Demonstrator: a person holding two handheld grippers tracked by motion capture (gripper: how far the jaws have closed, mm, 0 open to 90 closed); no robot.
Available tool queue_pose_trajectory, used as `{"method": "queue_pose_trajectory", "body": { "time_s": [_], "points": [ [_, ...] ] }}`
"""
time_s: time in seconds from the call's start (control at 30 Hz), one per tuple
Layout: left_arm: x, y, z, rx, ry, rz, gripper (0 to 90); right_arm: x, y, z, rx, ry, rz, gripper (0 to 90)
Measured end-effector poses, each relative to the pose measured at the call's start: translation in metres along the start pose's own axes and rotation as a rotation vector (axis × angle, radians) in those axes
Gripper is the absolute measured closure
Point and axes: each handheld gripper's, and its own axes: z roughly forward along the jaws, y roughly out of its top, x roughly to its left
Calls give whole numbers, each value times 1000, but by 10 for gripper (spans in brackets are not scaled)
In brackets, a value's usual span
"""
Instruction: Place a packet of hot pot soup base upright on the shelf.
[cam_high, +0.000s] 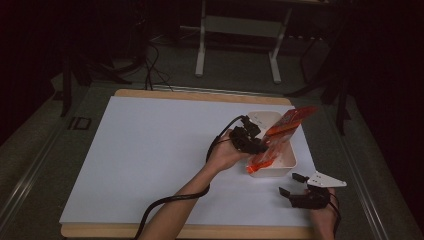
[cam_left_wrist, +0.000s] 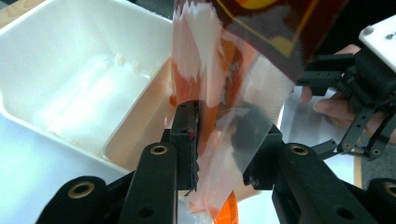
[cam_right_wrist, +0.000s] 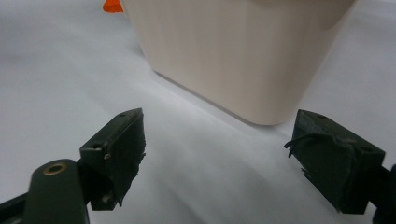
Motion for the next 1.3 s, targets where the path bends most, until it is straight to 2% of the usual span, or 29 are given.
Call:
{"method": "queue_pose_trajectory", "body": {
  "time_s": [0.07, 0.13, 0.33, 0.43, 0.6, 0.7, 0.87, 1.3],
  "points": [
    [-1, 0, 0, 10, 4, 7, 706, 0, 0, 0, 0, 0, 1, 176],
    [-4, 1, 2, 41, -7, 10, 702, 0, 0, 0, 0, -1, 0, 176],
    [-5, 0, 6, 123, 19, 39, 712, 0, 0, 0, 1, 0, -1, 176],
    [-5, -3, 7, 120, 42, 43, 742, 0, 0, 0, 1, 1, 1, 176],
    [-4, -7, 9, 137, 54, 48, 820, 0, 0, 0, 3, -1, -1, 176],
    [-3, -10, 11, 129, 52, 30, 852, 0, 0, 0, 5, -2, -2, 176],
    [-2, -20, 15, 88, 39, -7, 878, 0, 0, 1, 11, -4, -2, 176],
    [-10, -28, 18, 65, 79, 16, 891, 0, 0, 2, 15, -6, -4, 177]
  ]
}}
